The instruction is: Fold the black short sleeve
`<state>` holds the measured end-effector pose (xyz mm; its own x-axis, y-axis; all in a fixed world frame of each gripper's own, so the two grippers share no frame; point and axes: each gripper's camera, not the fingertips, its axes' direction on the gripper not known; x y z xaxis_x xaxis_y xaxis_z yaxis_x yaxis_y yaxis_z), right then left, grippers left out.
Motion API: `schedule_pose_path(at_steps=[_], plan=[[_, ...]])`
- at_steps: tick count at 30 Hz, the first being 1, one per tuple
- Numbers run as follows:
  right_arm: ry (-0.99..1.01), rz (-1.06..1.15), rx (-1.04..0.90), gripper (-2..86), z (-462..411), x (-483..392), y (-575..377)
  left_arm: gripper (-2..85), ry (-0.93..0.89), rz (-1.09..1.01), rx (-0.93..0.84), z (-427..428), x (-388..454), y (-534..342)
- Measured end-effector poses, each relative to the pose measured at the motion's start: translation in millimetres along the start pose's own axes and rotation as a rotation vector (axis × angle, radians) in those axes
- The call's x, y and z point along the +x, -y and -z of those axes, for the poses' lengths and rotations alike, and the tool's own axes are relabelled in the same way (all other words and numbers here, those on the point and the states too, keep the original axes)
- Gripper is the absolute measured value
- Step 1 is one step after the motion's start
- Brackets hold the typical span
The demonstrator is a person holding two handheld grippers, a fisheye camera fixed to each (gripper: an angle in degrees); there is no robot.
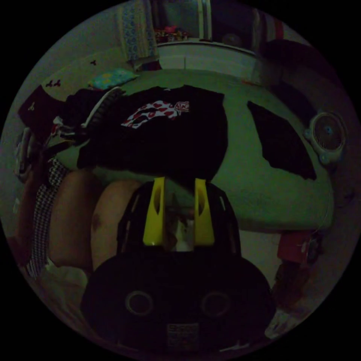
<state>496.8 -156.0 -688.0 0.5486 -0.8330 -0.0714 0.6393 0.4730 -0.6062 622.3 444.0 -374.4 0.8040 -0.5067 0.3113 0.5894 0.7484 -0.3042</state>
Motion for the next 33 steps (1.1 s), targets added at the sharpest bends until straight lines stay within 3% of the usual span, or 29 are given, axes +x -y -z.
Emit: schedule_pose_path(at_steps=[14,23,33], plan=[[-0.141,0.03,-0.012,5.7,-53.2,-55.7,68.3,15.4,-0.044,-0.123,-0.061,-84.1,22.8,34.5],[0.014,-0.149,0.071,-1.5,-34.8,-34.5,99.0,14.4,-0.002,-0.165,-0.003,-102.9,31.4,58.0],[-0.022,-0.145,0.108,-1.7,-32.4,-37.9,114.2,12.7,0.011,-0.136,-0.01,-136.4,38.4,91.6]])
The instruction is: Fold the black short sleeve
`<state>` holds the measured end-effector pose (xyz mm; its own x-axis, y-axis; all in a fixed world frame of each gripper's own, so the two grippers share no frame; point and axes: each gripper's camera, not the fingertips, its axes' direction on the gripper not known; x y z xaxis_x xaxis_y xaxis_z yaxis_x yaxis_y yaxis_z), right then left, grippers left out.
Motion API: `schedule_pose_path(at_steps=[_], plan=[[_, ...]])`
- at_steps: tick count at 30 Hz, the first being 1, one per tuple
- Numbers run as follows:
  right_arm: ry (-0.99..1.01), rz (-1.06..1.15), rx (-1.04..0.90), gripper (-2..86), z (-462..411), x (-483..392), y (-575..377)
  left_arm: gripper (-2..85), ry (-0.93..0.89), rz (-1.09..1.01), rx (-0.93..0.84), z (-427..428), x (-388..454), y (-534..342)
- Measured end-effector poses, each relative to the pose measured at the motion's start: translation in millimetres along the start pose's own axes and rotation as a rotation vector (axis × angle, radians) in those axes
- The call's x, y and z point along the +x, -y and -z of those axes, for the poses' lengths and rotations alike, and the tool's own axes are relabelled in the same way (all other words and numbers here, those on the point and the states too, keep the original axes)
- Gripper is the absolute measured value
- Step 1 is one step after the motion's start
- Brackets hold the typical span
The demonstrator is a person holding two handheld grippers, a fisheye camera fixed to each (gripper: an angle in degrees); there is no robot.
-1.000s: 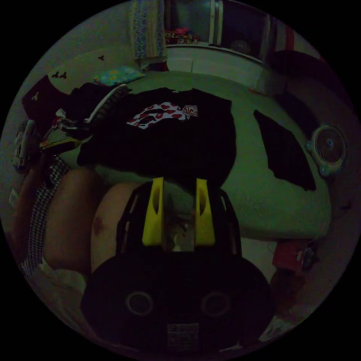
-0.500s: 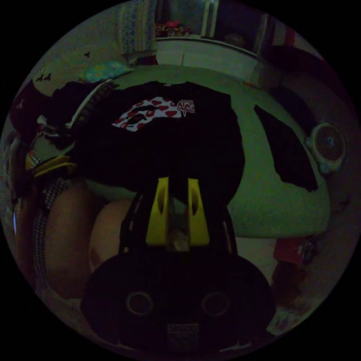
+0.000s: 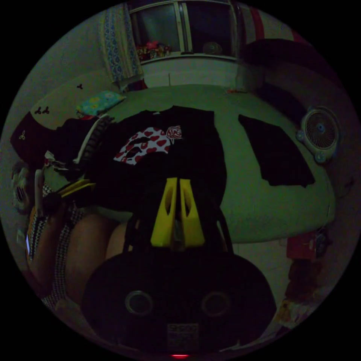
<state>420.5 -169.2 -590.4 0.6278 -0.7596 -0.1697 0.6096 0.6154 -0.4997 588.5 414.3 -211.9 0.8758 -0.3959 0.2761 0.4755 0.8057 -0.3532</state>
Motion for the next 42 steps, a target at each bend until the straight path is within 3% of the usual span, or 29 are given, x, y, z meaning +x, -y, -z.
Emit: schedule_pose_path(at_steps=[7,22,42], plan=[[0.003,-0.022,-0.015,-1.7,-3.6,2.7,-3.0,5.0,0.144,0.007,-0.017,2.8,8.7,9.9],[-0.084,0.008,-0.037,0.1,-3.1,-4.6,13.2,3.0,0.065,0.101,0.054,78.8,-2.0,11.0],[-0.051,0.027,0.004,6.6,62.4,-15.0,-77.8,3.2,-0.003,0.128,0.074,176.8,26.3,-23.3]])
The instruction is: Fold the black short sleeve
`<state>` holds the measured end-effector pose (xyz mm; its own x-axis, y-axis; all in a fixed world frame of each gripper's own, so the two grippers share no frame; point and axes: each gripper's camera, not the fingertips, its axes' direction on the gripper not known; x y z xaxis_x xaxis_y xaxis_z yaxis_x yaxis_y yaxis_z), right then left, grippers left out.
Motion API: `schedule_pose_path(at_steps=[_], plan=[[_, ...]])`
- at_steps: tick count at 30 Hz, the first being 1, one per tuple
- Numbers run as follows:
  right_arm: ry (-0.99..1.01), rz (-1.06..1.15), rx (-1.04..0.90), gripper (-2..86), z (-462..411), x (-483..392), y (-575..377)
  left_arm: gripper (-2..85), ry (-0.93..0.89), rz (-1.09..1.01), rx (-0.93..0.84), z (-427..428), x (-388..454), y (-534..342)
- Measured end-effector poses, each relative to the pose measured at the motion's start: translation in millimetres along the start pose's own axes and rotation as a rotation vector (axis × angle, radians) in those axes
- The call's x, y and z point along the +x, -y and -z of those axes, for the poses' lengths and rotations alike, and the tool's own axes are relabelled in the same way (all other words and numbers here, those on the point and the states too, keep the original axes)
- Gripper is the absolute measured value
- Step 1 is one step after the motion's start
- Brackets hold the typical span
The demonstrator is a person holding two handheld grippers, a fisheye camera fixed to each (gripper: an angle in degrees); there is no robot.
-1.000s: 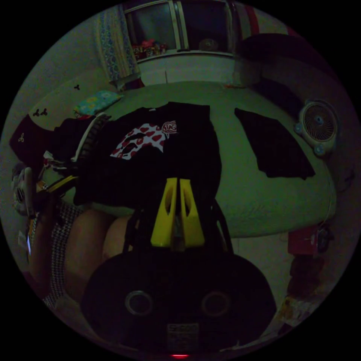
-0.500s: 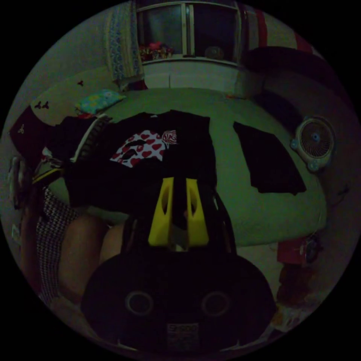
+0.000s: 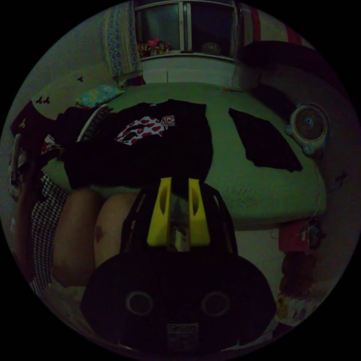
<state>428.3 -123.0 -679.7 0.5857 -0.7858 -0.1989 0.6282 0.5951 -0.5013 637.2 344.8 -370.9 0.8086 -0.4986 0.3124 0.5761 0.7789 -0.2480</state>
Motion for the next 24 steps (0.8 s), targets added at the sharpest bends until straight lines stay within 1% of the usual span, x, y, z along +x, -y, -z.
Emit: schedule_pose_path(at_steps=[6,12,17,21,24], plan=[[0.028,0.045,0.026,8.2,17.6,-5.2,-19.6,3.4,0.013,-0.011,-0.003,35.4,15.2,-18.0],[-0.024,0.13,0.045,9.5,29.7,-19.3,-34.0,3.5,0.012,-0.009,-0.008,75.4,25.9,-36.3],[-0.071,0.246,0.013,12.1,37.1,-33.1,-40.2,3.5,0.018,-0.016,-0.01,110.9,35.1,-50.9],[-0.105,0.271,0.02,10.8,47.1,-39.2,-44.8,3.5,0.021,-0.017,-0.015,142.3,42.8,-65.2],[-0.153,0.262,-0.02,8.2,48.3,-39.0,-50.1,3.5,0.019,-0.017,-0.018,164.7,48.1,-76.5]])
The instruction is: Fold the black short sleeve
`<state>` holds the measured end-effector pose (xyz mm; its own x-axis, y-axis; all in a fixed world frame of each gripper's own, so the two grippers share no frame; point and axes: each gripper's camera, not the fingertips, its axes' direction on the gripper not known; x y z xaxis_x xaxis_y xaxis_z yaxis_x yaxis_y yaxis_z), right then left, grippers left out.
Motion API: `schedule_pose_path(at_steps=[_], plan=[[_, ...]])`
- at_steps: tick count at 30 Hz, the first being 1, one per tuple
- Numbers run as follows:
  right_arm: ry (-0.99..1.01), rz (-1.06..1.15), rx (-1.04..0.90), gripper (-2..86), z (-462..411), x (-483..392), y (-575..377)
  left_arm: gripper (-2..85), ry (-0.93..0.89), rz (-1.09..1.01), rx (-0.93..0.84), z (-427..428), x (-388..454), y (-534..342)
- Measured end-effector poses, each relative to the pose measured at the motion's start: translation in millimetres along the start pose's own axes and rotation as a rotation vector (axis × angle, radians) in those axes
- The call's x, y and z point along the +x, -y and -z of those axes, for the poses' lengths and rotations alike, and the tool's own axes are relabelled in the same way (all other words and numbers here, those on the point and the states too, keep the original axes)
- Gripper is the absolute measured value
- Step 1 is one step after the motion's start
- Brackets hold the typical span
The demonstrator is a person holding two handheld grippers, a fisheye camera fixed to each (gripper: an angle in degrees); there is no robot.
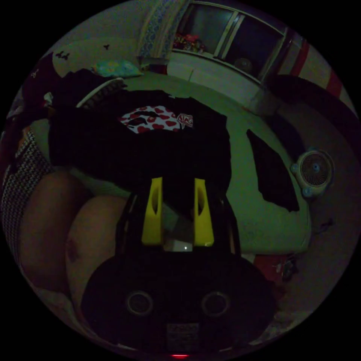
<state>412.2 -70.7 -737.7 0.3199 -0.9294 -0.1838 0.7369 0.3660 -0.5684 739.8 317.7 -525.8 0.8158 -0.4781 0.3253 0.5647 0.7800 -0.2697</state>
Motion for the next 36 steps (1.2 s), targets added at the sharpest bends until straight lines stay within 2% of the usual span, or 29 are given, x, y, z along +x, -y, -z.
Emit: schedule_pose_path(at_steps=[8,17,28,36], plan=[[0.056,-0.178,-0.017,-0.4,44.9,30.0,-27.3,3.6,0.007,0.002,-0.017,59.7,8.7,-31.6],[0.107,-0.291,0.121,-1.1,157.0,79.6,-71.6,3.5,-0.026,0.018,0.027,149.2,15.2,-71.2],[0.147,-0.38,0.276,-1.2,307.5,137.7,-140.5,2.7,-0.132,0.045,0.168,308.7,7.8,-129.1],[0.181,-0.382,0.351,-1.2,387.1,152.6,-180.2,2.3,-0.102,0.047,0.265,404.4,10.7,-170.0]])
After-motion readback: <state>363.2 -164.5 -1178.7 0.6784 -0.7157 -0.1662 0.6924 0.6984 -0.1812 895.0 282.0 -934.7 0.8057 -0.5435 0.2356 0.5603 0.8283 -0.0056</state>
